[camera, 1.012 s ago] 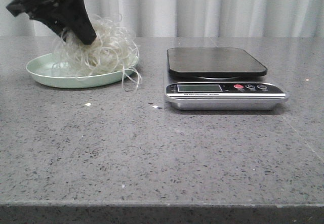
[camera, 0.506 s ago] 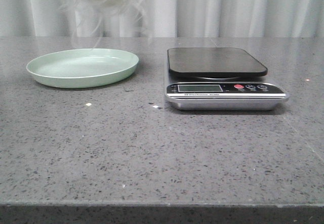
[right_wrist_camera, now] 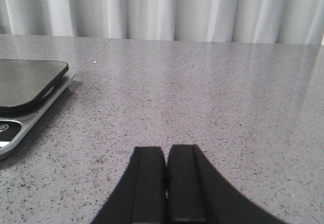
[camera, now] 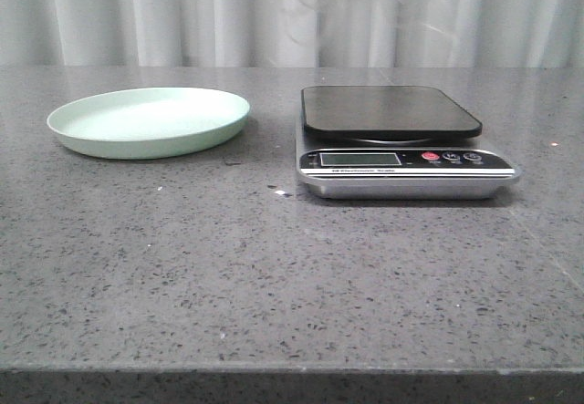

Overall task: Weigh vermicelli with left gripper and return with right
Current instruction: 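Lift the vermicelli with the left gripper and carry it over the scale, then lower the vermicelli onto the scale pan and open the left gripper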

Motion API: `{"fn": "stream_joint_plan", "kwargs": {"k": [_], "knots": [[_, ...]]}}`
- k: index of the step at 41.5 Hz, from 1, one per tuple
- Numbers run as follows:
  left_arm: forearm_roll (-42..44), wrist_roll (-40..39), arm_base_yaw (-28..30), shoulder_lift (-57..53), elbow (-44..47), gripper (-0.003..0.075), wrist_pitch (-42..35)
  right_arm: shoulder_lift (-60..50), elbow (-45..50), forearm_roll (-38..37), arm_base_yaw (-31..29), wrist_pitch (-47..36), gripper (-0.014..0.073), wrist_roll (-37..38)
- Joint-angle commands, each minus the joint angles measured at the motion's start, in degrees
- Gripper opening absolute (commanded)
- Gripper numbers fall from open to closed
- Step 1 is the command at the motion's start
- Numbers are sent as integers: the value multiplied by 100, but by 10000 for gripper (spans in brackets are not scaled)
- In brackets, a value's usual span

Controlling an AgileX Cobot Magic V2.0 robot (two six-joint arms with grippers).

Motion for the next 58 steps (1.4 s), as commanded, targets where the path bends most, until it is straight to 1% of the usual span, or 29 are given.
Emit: {"fn": "stream_joint_plan", "kwargs": {"k": [1, 6, 22, 32, 38, 48, 51, 55, 58], "knots": [[-298, 59, -270, -61, -213, 146, -438, -89, -49, -7, -33, -436, 151, -19], [-141, 59, -384, 159, -213, 145, -504, -89, -49, -7, -33, -436, 151, -19], [5, 59, -384, 678, -213, 145, -586, -89, -49, -7, -33, -436, 151, -19], [64, 59, -373, 683, -213, 164, -586, -89, -49, -7, -33, -436, 151, -19], [64, 59, -362, 682, -213, 237, -554, -89, -49, -7, -33, -436, 151, -19], [64, 59, -362, 656, -213, 412, -351, -89, -49, -7, -33, -436, 151, -19], [74, 59, -351, 616, -270, 451, -250, -89, -49, -7, -33, -436, 151, -19], [88, 12, -306, 540, -320, 484, -135, -89, -49, -7, -33, -436, 151, -19], [114, -13, -225, 413, -320, 487, -79, -89, -49, -7, -33, -436, 151, -19]]}}
